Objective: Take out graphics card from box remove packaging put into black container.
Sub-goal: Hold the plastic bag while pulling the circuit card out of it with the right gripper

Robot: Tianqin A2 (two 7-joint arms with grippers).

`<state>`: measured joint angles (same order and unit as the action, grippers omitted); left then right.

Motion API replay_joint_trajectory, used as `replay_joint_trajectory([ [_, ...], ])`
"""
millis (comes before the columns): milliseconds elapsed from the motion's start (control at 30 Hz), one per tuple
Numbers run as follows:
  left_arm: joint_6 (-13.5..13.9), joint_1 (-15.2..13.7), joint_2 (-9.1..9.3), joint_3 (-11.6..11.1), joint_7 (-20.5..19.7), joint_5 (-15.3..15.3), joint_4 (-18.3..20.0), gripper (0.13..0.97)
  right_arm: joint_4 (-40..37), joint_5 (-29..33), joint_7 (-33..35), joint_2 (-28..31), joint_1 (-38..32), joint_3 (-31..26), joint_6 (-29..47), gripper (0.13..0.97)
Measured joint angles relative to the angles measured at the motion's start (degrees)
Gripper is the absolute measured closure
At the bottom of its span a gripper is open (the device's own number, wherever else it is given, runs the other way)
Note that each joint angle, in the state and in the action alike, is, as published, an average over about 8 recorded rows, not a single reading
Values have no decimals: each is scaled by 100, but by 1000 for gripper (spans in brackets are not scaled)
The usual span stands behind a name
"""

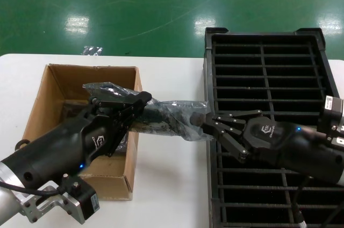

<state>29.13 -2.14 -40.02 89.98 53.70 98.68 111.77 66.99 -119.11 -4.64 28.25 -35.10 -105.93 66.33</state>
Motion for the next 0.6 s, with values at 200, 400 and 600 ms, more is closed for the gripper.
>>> replay_joint_trajectory([
  [200, 0, 0, 0, 0, 0, 0, 0, 958, 13, 155, -141, -14, 11, -63, -99, 965],
  [400, 0, 0, 0, 0, 0, 0, 0, 958, 283, 343, -255, 3, 231, -99, -402, 965],
  [600, 0, 0, 0, 0, 0, 0, 0, 958, 446, 419, -302, 1, 377, -107, -557, 965],
])
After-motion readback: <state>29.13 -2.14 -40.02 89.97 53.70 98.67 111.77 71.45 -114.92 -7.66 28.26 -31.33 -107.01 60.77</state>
